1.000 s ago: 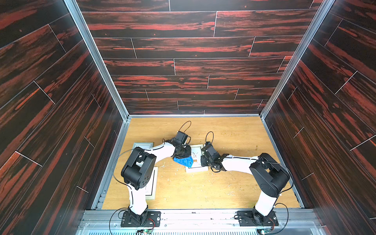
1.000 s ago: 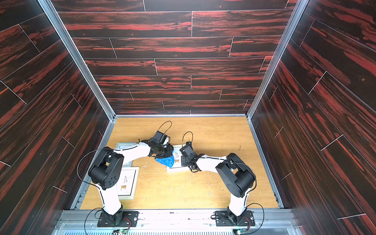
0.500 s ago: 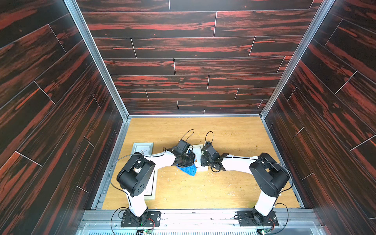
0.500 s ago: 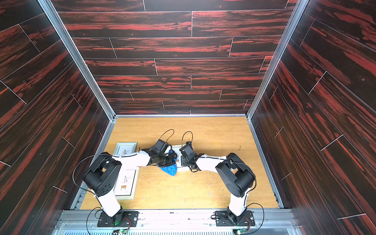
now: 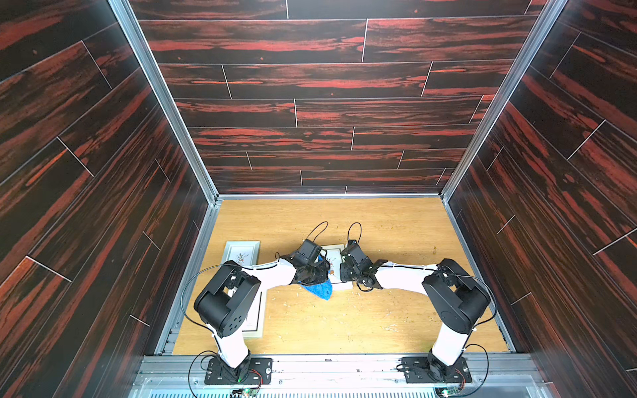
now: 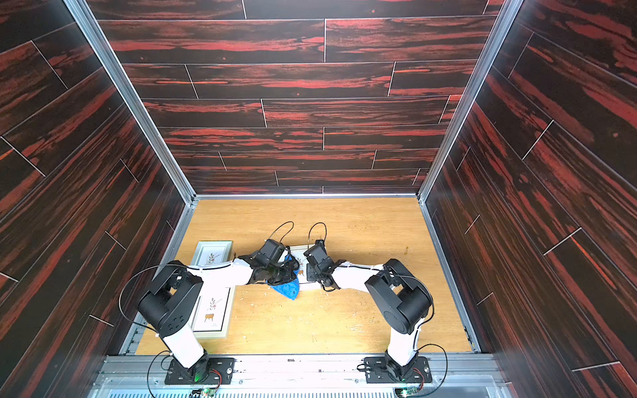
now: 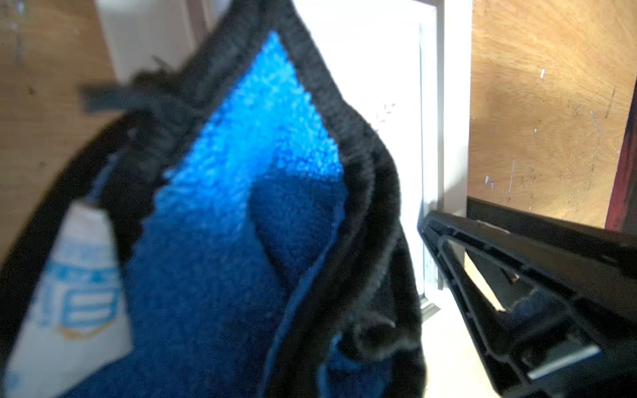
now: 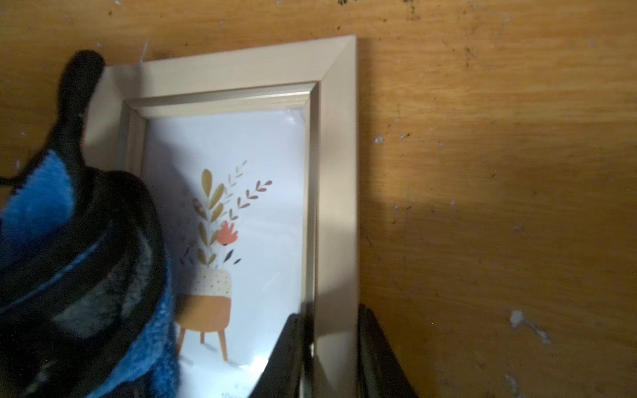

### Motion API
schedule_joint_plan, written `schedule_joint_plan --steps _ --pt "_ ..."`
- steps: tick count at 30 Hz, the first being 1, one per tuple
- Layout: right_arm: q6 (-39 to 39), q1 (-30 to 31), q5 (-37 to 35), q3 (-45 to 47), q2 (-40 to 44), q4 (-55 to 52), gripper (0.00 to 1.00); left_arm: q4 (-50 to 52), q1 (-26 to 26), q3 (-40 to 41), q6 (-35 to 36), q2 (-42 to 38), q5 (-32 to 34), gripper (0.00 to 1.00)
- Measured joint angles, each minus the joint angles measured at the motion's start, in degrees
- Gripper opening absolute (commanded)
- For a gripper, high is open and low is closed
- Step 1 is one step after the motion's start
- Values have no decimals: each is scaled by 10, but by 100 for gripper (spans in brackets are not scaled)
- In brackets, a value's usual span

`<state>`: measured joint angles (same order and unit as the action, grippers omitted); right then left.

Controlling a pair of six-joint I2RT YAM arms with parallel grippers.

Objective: Wipe the picture frame with a cloth
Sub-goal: Wipe the dirt from the picture frame.

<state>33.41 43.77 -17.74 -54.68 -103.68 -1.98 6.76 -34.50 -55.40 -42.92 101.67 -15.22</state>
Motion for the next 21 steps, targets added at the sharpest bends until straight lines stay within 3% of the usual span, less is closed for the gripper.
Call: schedule_joint_plan --steps 12,21 --pt "7 0 -10 -2 0 -5 0 -67 -31 -9 -63 31 -30 3" --pt "9 0 -11 -1 0 -6 0 -63 11 49 -59 -20 -31 3"
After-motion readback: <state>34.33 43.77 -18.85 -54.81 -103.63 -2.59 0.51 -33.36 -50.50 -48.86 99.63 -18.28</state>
